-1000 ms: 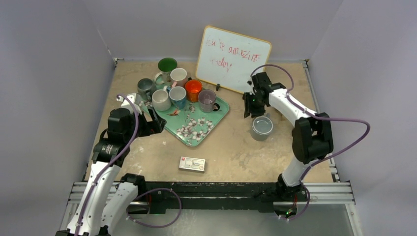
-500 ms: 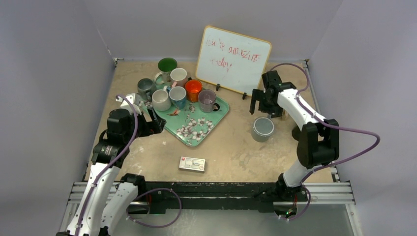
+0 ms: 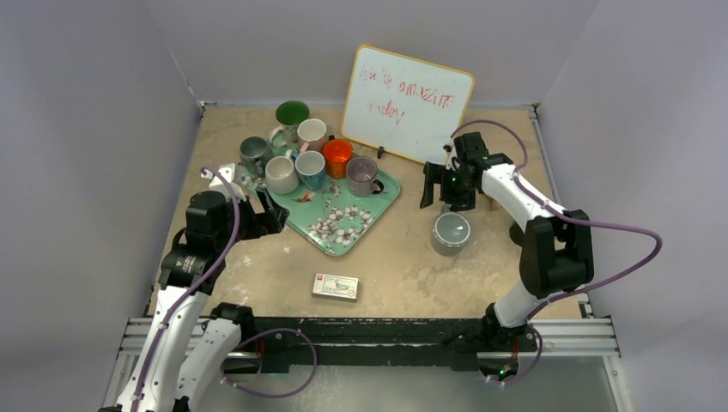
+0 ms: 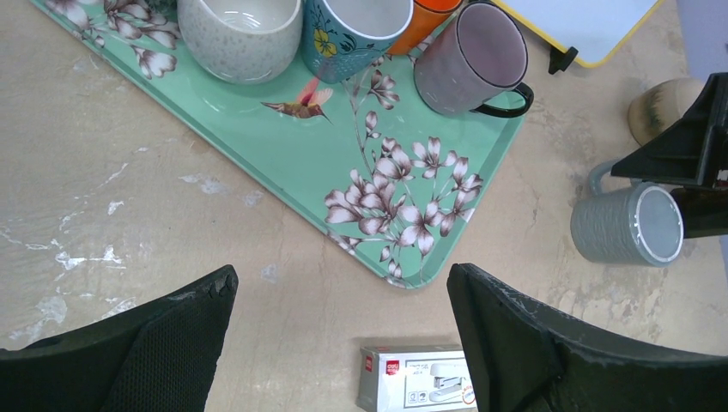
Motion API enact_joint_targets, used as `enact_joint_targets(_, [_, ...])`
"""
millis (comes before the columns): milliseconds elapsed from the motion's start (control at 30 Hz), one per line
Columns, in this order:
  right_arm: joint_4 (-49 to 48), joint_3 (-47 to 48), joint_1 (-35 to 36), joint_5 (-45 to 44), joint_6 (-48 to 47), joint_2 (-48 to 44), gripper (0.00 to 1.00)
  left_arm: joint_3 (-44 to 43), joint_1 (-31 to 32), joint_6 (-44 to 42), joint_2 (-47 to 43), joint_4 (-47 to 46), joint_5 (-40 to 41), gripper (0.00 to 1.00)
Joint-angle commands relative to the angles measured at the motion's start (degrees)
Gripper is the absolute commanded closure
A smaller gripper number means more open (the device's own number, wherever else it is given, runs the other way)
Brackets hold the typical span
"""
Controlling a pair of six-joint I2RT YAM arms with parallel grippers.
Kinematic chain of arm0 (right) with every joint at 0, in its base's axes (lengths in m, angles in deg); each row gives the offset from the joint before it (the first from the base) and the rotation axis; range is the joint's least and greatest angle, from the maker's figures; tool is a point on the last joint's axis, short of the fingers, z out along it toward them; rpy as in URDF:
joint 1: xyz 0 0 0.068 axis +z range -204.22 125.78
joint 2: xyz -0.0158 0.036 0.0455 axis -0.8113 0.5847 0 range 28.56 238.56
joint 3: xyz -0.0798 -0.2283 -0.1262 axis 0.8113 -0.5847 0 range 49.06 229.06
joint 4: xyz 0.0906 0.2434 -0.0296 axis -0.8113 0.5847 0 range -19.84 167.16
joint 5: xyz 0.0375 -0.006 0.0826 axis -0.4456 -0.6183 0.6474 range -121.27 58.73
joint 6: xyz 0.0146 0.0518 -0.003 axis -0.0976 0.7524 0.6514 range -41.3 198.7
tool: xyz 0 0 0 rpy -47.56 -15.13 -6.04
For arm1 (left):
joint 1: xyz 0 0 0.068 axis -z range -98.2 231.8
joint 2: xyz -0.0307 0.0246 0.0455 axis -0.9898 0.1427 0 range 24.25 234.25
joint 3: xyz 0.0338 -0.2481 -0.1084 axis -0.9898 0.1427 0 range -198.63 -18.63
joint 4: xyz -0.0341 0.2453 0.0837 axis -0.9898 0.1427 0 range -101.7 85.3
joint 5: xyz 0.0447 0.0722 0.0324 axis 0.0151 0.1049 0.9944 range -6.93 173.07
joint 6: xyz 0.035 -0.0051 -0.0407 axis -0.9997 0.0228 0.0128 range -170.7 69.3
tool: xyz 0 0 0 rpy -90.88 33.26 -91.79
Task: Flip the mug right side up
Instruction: Move the cup to the center of the board.
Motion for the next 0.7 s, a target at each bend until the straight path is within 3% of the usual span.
enact_joint_targets(0, [-0.4, -2.3, 4.8, 10.6, -2.1, -1.6, 0.09, -1.5, 0.2, -1.2, -0.5, -0.5, 0.9, 0.09])
enact_joint_targets(133, [2.2, -0.4, 10.1, 7.9, -2.9, -1.0, 0.10, -1.4, 0.2, -1.2, -0.6, -0.4, 0.9, 0.09])
enact_joint_targets(400, [8.6, 7.0, 11.2, -1.0, -6.2, -1.4, 0.13, -1.4, 0.2, -1.2, -0.9, -0.3, 1.1, 0.09])
enact_joint_targets(667, [13.5, 10.2, 13.4, -5.7, -15.8, -0.2, 0.39, -1.2, 0.2, -1.1, -1.1, -0.4, 0.9, 0.09])
